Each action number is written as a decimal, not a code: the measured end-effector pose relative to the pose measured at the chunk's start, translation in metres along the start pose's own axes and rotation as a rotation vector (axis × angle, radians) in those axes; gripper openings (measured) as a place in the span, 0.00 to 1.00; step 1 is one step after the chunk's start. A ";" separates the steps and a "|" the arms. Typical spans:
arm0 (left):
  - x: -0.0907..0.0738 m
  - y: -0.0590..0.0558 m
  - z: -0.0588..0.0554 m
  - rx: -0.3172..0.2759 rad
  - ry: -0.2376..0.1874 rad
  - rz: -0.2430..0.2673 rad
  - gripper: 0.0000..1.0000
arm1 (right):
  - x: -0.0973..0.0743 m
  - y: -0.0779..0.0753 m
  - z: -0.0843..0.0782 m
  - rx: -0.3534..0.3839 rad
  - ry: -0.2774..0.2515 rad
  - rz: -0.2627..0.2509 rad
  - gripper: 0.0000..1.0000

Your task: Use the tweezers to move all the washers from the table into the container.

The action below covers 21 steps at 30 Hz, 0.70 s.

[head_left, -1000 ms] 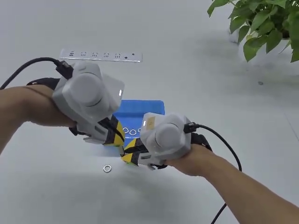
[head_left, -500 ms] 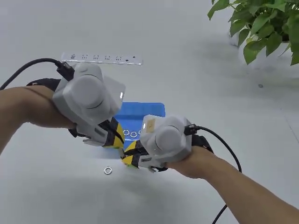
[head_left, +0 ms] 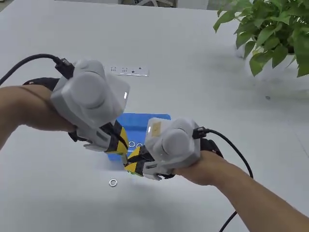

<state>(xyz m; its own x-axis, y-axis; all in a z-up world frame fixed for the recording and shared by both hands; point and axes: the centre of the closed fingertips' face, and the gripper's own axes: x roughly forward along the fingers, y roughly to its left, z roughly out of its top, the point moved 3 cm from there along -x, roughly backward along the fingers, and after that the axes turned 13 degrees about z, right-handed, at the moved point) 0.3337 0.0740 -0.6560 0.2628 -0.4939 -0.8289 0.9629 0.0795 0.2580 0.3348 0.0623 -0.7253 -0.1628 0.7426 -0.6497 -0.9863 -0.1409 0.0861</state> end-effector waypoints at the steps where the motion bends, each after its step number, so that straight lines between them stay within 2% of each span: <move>1: -0.001 0.000 0.001 -0.001 -0.001 0.001 0.05 | -0.001 0.000 0.001 0.000 -0.002 0.000 0.10; 10: -0.017 0.006 0.011 0.013 -0.006 0.031 0.05 | -0.011 -0.001 0.017 -0.031 -0.002 -0.009 0.10; 21: -0.027 0.016 0.020 0.026 -0.017 0.061 0.05 | -0.024 -0.009 0.029 -0.061 -0.001 -0.034 0.10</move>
<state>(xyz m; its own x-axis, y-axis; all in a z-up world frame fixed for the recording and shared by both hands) 0.3406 0.0715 -0.6196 0.3197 -0.5037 -0.8025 0.9431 0.0878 0.3207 0.3467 0.0649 -0.6891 -0.1296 0.7479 -0.6511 -0.9877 -0.1557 0.0177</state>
